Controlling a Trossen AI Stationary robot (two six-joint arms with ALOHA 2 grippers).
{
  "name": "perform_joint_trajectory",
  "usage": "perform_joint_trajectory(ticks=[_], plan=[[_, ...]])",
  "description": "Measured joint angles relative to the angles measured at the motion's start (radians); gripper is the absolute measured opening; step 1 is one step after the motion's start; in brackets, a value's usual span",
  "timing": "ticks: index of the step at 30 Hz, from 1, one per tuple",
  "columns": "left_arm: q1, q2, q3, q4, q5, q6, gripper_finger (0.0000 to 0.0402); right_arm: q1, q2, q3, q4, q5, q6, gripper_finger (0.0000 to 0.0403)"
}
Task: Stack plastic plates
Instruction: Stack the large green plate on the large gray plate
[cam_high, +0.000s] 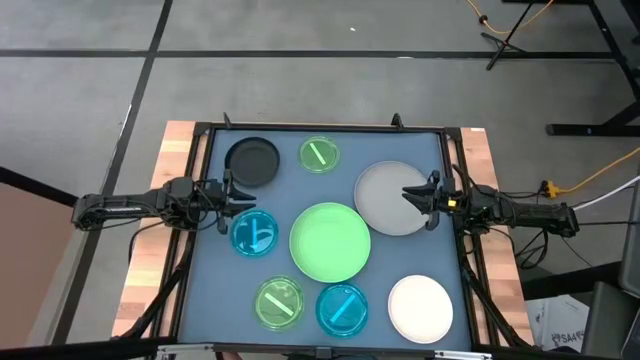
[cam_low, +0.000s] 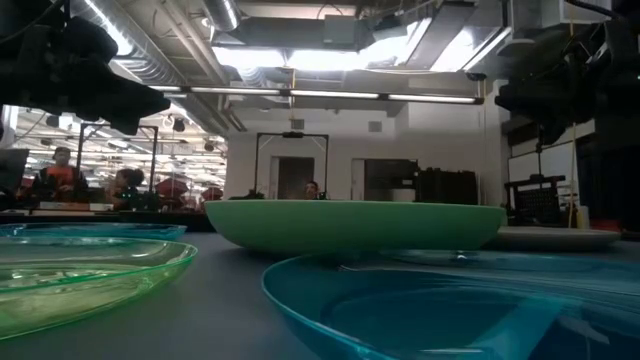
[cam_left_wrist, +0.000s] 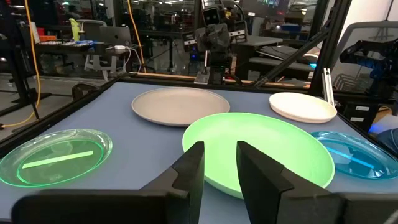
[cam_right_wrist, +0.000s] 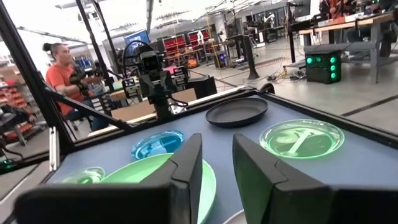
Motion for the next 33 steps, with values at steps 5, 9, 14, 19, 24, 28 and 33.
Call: perform_joint_trajectory(ticks=[5,9,14,19,24,28,33], plan=[[0.0,0.0,0.0,0.0,0.0,0.0,0.0087,0.0,0.0,0.0,0.0,0.0,0.029,0.0151],[0.0,0.0,0.0,0.0,0.0,0.0,0.0087,0.0,0.0,0.0,0.002,0.001,0.03,0.0213],[0.0,0.0,0.0,0.0,0.0,0.0,0.0087,0.0,0.0,0.0,0.008,0.0,0.031,0.0264],[0.0,0.0,0.0,0.0,0.0,0.0,0.0087,0.0,0.007,0.0,0.087,0.0,0.031,0.0276],[0.0,0.0,0.0,0.0,0.0,0.0,0.0087,0.0,0.046,0.016,0.156,-0.008,0.027,0.0269],[0.0,0.0,0.0,0.0,0.0,0.0,0.0087,0.0,0.131,0.073,0.158,-0.008,0.027,0.0265],[0.0,0.0,0.0,0.0,0.0,0.0,0.0087,0.0,0.303,0.167,0.157,-0.008,0.027,0.0264]])
